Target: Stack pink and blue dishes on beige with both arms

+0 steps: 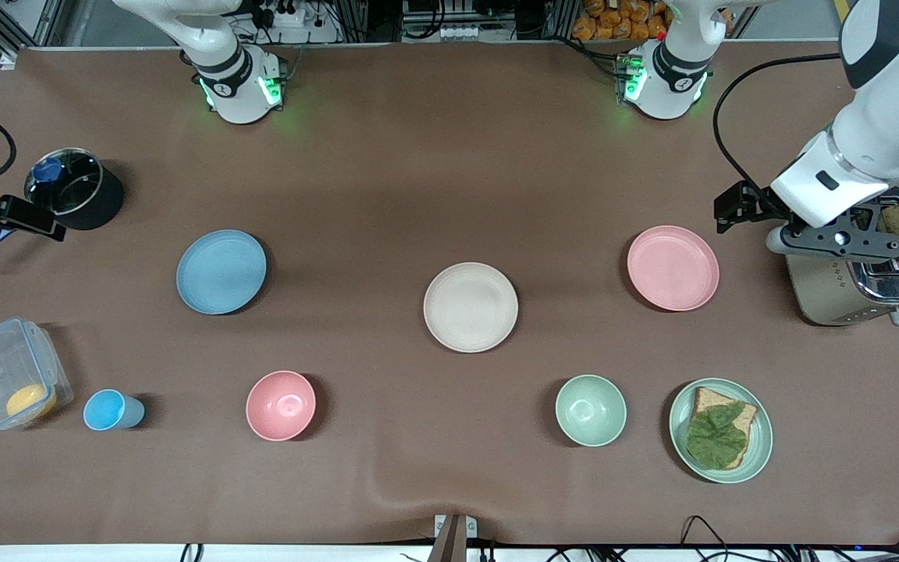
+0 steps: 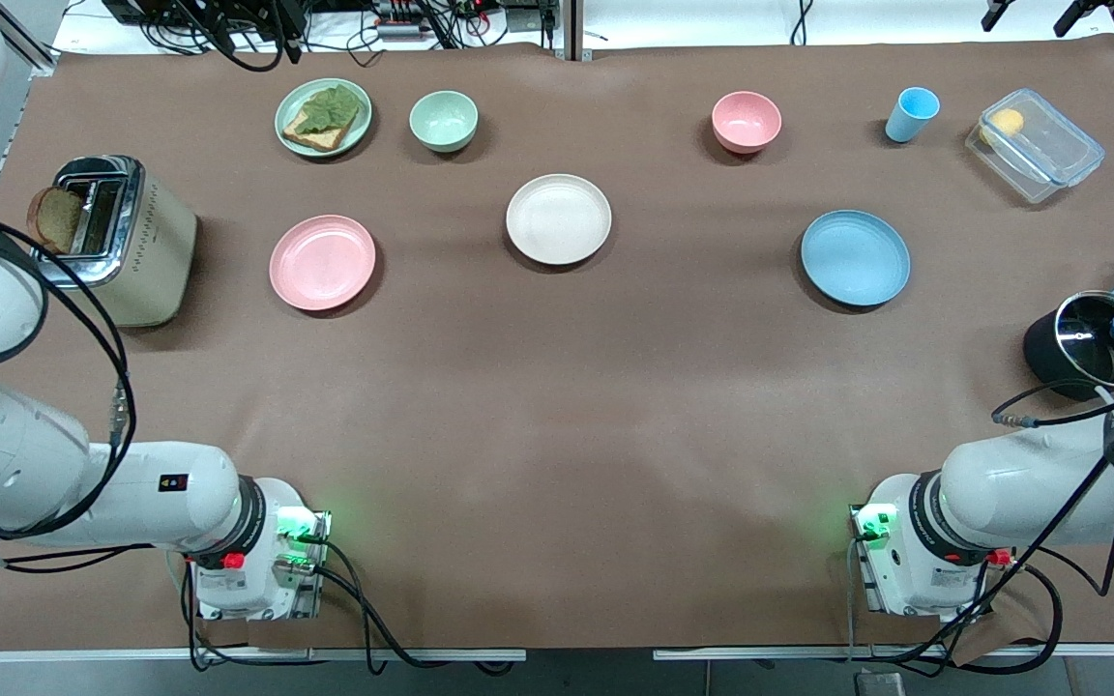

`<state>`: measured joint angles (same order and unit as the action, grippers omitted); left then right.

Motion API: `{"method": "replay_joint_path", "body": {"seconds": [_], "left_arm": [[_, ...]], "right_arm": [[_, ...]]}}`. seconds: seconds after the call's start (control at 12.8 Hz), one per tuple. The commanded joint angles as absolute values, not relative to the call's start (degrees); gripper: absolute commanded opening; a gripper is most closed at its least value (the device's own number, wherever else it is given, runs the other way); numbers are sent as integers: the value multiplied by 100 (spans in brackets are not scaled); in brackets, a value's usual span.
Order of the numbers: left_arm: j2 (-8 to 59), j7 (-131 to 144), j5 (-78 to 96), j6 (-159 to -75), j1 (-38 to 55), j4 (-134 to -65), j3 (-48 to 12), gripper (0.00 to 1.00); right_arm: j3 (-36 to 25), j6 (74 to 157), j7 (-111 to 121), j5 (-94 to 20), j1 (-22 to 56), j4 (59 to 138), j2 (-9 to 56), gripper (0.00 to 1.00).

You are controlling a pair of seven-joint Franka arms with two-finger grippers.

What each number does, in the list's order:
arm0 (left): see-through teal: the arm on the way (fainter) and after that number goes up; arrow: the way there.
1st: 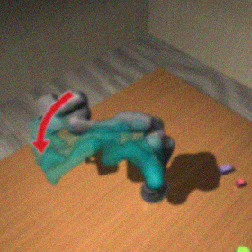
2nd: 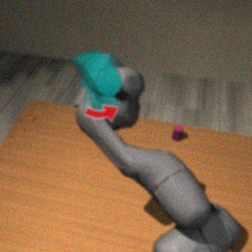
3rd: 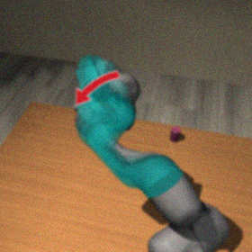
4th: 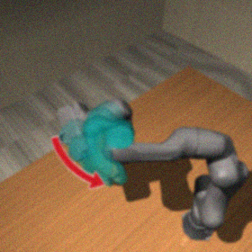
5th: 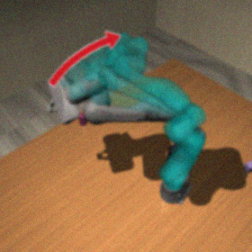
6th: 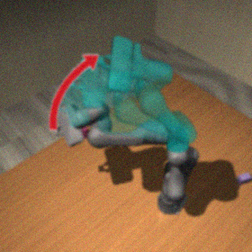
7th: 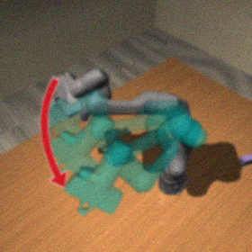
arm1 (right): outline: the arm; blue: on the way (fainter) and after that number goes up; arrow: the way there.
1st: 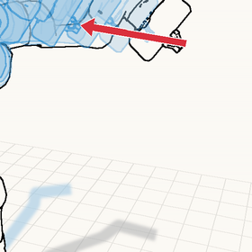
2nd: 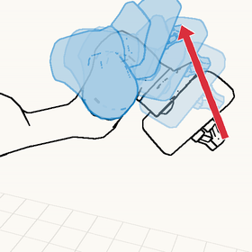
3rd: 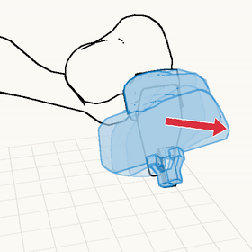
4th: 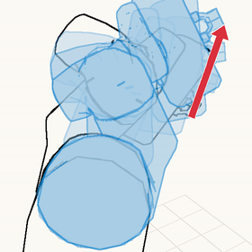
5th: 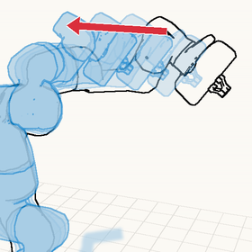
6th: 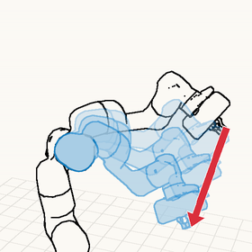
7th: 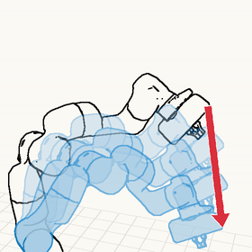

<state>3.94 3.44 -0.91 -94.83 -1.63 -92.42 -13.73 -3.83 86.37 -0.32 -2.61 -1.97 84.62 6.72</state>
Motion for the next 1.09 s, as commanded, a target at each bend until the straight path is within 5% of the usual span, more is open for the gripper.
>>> {"method": "replay_joint_path", "body": {"seconds": [0.0, 1.01], "left_arm": [[439, 211, 9, -9378, -158, -9149, -1397, 100], [492, 316, -70, -9308, -114, -9088, -1398, 100]], "right_arm": [[-325, 8561, -53, -246, -281, 8341, 738, 100], [-316, 8377, -26, -264, -456, 8428, 905, 100]]}}
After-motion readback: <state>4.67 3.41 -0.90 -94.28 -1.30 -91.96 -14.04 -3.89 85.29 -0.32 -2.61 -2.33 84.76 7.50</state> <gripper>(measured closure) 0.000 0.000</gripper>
